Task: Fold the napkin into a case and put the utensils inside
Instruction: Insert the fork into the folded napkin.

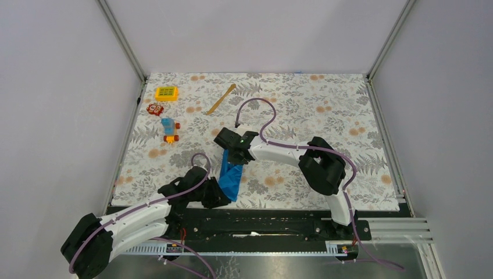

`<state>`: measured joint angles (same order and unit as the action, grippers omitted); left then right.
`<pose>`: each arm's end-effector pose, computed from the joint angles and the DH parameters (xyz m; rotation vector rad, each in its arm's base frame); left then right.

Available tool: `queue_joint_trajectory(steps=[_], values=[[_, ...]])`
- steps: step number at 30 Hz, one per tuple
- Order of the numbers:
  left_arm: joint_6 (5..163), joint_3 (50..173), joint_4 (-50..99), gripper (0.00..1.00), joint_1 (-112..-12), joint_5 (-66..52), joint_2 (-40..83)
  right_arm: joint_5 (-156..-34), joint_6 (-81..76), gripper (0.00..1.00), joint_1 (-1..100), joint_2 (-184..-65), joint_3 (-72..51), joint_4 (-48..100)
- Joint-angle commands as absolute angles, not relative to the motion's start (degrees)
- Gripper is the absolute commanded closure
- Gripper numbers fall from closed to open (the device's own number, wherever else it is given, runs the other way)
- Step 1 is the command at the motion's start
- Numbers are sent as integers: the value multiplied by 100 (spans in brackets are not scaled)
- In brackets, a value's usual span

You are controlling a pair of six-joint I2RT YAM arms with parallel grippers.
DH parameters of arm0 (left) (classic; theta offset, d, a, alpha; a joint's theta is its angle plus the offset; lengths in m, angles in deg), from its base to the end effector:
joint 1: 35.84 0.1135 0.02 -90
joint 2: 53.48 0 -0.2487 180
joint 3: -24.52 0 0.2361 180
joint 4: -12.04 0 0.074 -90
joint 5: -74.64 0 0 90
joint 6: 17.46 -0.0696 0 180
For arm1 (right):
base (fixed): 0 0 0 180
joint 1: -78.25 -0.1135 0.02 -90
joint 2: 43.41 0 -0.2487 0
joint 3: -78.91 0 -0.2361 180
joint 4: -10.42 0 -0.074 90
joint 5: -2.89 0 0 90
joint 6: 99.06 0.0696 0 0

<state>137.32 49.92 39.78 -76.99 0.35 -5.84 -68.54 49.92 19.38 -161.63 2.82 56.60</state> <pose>0.1093 -0.1206 0.0999 -0.4277 2.7190 -1.0275 0.2440 0.3612 0.1525 0.1136 2.5805 0.3644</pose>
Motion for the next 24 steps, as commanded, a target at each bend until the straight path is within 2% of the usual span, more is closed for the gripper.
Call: queue_joint_trajectory(steps=[1,7,13,17,20,21,24], values=[[13686,5122,4100,72,-7705,-259,-728,-6717,5057,83,1875,-15874,261,5864],[13595,5286,4398,69,-7705,-241,-953,-6419,4812,74,1875,-15708,332,5907],[13553,5607,4796,59,-7702,-47,-1376,-6143,4195,60,1876,-15273,537,5984],[13355,6218,4961,51,-7702,154,-1741,-5778,3040,31,1987,-14593,232,5671],[12847,6879,5019,41,-7689,-256,-1702,-6610,1515,19,2262,-13845,-920,4665],[12590,7129,5077,37,-7681,-476,-1565,-6783,1311,13,2355,-13620,-1205,4536],[11579,8015,5300,25,-7605,-1394,-776,-7392,928,6,2675,-13020,-2011,4179]])
